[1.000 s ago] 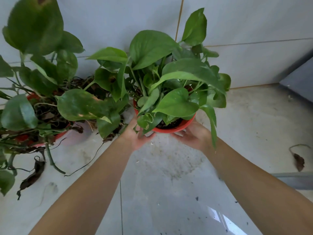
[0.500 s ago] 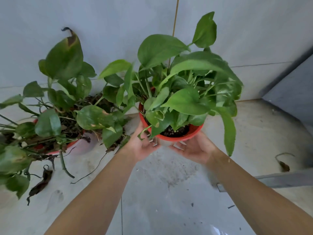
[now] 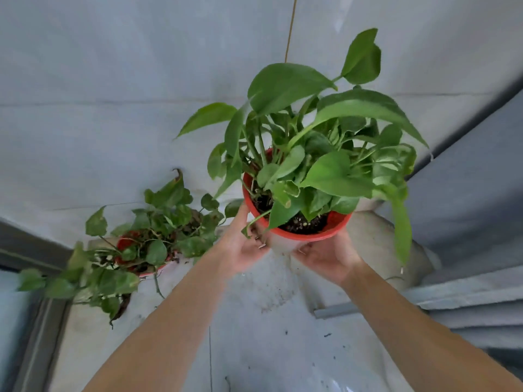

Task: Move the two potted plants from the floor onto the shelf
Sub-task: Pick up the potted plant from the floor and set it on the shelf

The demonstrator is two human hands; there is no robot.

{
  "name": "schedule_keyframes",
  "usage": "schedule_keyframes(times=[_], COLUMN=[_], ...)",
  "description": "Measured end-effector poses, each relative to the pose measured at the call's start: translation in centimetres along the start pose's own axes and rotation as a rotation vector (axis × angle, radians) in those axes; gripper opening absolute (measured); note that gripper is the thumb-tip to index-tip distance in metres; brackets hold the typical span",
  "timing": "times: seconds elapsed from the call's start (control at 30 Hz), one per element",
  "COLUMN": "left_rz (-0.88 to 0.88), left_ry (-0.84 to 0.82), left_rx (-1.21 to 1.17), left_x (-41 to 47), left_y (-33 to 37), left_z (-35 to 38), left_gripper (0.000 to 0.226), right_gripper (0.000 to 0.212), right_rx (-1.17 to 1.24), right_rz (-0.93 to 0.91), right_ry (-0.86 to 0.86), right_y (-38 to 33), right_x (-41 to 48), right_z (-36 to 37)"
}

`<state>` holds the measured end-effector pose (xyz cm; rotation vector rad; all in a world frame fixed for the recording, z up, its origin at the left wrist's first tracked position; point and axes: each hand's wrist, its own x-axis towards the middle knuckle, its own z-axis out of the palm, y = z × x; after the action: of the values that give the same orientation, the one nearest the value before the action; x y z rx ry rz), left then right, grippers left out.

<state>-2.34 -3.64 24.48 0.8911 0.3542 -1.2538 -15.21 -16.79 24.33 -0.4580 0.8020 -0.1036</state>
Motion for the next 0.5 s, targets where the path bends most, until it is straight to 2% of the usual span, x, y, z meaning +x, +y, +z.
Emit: schedule_keyframes(times=[0.03, 0.07, 0.17, 0.33, 0.4, 0.5], left_rz=[-0.017, -0.026, -0.027, -0.009, -0.008, -0.033], left_ry=[-0.004, -0.005, -0.015, -0.060, -0.060, -0.080], left_rx=[-0.018, -0.020, 0.002, 0.057, 0.058, 0.086], left_x=[-1.8, -3.6, -10.4, -22.1, -26.0, -31.4], left_y=[0.9, 1.7, 4.2, 7.1, 7.7, 8.4], left_z=[1.4, 2.6, 6.8, 13.2, 15.1, 17.7], left_gripper=[0.096, 0.104, 0.107, 0.134, 0.136, 0.126], right_gripper=[0.071, 0.073, 0.067, 0.045, 0.050, 0.056], right_rx=[-0.008, -0.008, 0.005, -0.021, -0.013, 0.017], right_rz=[-0.001, -0.002, 0.008, -0.012, -0.026, -0.062], right_ry=[0.012, 0.023, 0.025, 0.046, 0.042, 0.058], right_y=[-0.8, -1.4, -3.5, -6.4, -6.8, -7.0], right_x=[-1.8, -3.4, -9.5, -20.1, -23.9, -29.4], right_z=[1.3, 2.6, 7.0, 13.8, 15.9, 18.5])
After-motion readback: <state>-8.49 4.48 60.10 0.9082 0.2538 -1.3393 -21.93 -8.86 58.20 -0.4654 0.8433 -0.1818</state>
